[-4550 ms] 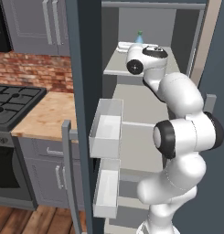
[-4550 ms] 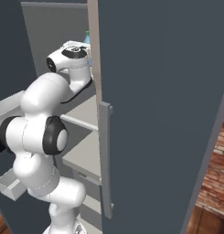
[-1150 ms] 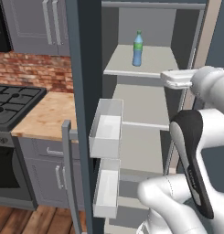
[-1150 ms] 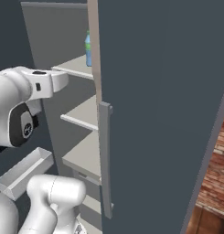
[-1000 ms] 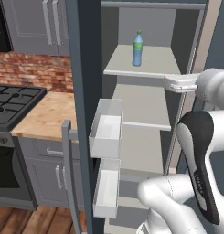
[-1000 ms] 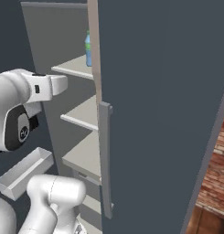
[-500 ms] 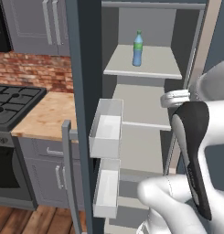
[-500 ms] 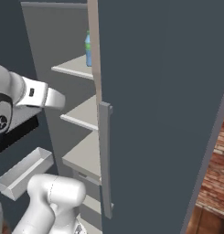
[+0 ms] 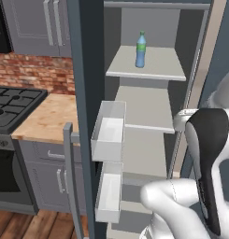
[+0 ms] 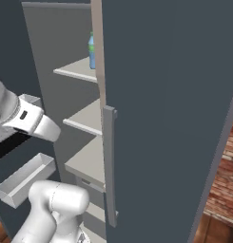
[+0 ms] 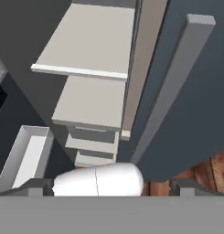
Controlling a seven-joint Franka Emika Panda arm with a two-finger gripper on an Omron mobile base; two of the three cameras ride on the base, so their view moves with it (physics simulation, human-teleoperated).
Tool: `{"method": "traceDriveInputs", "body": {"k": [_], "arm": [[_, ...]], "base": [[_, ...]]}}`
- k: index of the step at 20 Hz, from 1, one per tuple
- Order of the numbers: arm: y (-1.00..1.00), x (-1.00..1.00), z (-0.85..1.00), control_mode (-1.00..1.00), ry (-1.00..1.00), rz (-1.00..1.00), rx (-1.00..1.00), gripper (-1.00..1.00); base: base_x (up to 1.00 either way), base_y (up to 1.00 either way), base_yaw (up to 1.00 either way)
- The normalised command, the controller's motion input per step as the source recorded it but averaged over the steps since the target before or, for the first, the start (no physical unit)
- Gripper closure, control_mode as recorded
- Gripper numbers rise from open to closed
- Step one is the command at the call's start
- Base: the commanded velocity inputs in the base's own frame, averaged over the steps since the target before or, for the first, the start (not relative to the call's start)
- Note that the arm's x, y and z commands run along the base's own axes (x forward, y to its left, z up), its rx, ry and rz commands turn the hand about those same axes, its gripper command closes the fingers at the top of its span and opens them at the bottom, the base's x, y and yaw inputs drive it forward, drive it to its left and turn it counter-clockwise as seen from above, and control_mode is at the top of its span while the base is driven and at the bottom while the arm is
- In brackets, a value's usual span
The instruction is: Take the bottled waters from the counter and place them in the freezer to freeze. Close the freezer door after placing the bottles.
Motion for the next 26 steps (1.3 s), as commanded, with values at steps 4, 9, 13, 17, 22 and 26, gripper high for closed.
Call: {"method": "traceDriveInputs", "body": {"k": [4,9,13,17,22,26], "arm": [[0.0,-0.55,-0.24,-1.0,-0.03,0.03,0.22,-1.0],[0.02,-0.38,-0.09,-1.0,0.0,0.06,0.07,-1.0],[0.09,-0.01,-0.06,-1.0,0.15,0.03,-0.1,-1.0],[0.0,0.02,-0.12,-1.0,0.19,0.01,-0.2,-1.0],[0.0,-0.02,-0.21,-1.0,0.05,0.0,-0.08,-1.0],[0.0,0.0,0.0,-1.0,0.0,0.0,0.01,-1.0]], "base": [[0.0,0.0,0.0],[0.0,0.0,0.0],[0.0,0.0,0.0],[0.0,0.0,0.0],[0.0,0.0,0.0],[0.0,0.0,0.0]]}}
